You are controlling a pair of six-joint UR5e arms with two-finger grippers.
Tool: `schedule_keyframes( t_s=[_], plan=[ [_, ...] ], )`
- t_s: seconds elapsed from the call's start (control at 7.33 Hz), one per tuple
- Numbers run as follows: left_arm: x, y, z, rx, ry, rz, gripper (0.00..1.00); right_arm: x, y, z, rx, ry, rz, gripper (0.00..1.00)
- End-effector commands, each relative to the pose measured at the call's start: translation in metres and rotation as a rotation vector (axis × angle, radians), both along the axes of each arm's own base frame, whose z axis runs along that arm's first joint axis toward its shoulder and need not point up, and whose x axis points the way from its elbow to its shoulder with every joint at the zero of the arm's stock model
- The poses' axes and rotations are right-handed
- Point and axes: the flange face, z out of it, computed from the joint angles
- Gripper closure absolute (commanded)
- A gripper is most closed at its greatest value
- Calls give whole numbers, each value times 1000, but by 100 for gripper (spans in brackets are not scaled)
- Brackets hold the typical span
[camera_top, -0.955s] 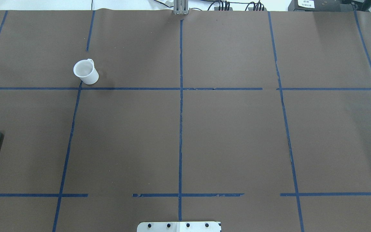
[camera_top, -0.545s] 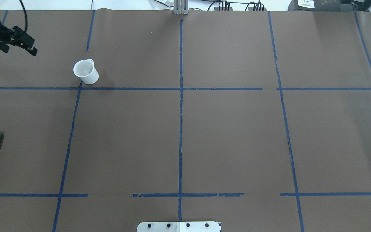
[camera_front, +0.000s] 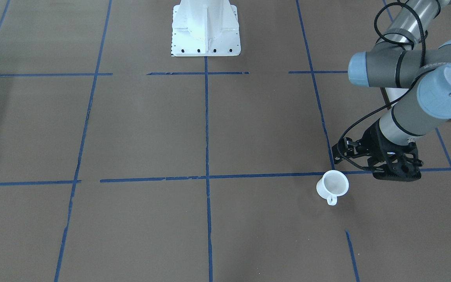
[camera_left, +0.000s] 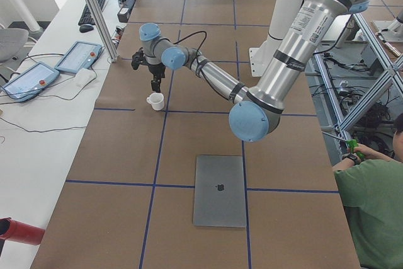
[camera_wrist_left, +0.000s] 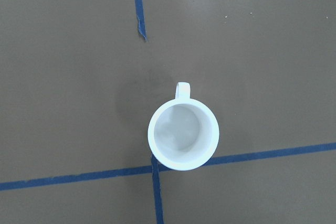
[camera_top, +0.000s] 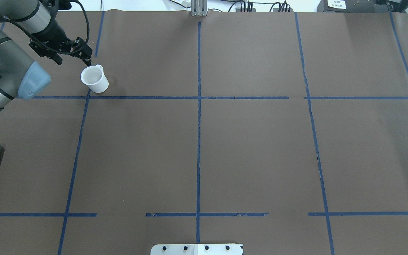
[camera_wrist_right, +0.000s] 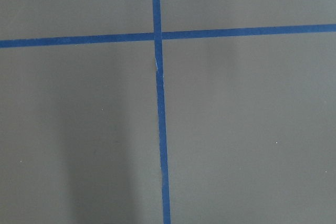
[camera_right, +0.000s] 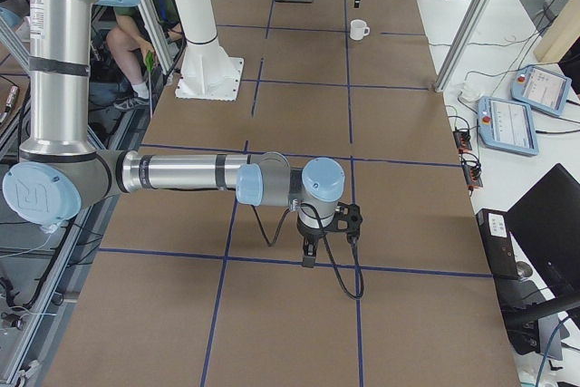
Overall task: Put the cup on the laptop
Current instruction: 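Reach the left gripper forward over the white mug, then lower the left gripper and close it on the white mug's rim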
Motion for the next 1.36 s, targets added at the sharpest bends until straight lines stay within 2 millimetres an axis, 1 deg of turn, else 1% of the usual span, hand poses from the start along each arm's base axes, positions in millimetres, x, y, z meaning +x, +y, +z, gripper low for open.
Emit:
schedule_keyframes(
  t_s=[0.0, 0.14, 0.27, 0.41, 0.55, 0.82, 0.95, 1.23],
  plan=[
    [23, -43, 25, 13, -35, -27, 0, 0, 0, 0, 0, 0, 0, 0],
    [30, -52, 47, 15, -23, -40, 0, 0, 0, 0, 0, 0, 0, 0],
    [39, -65, 52, 7, -17, -52, 0, 0, 0, 0, 0, 0, 0, 0],
    [49, -71, 54, -8, -25, -47, 0, 0, 0, 0, 0, 0, 0, 0],
    [63, -66, 56, -8, -21, -34, 0, 0, 0, 0, 0, 0, 0, 0],
    [88, -57, 72, -7, -11, -16, 0, 0, 0, 0, 0, 0, 0, 0],
    [91, -57, 76, -13, -16, -12, 7, 0, 0, 0, 0, 0, 0, 0],
    [95, -56, 79, -18, -19, -8, 34, 0, 0, 0, -1, 0, 1, 0]
  ],
)
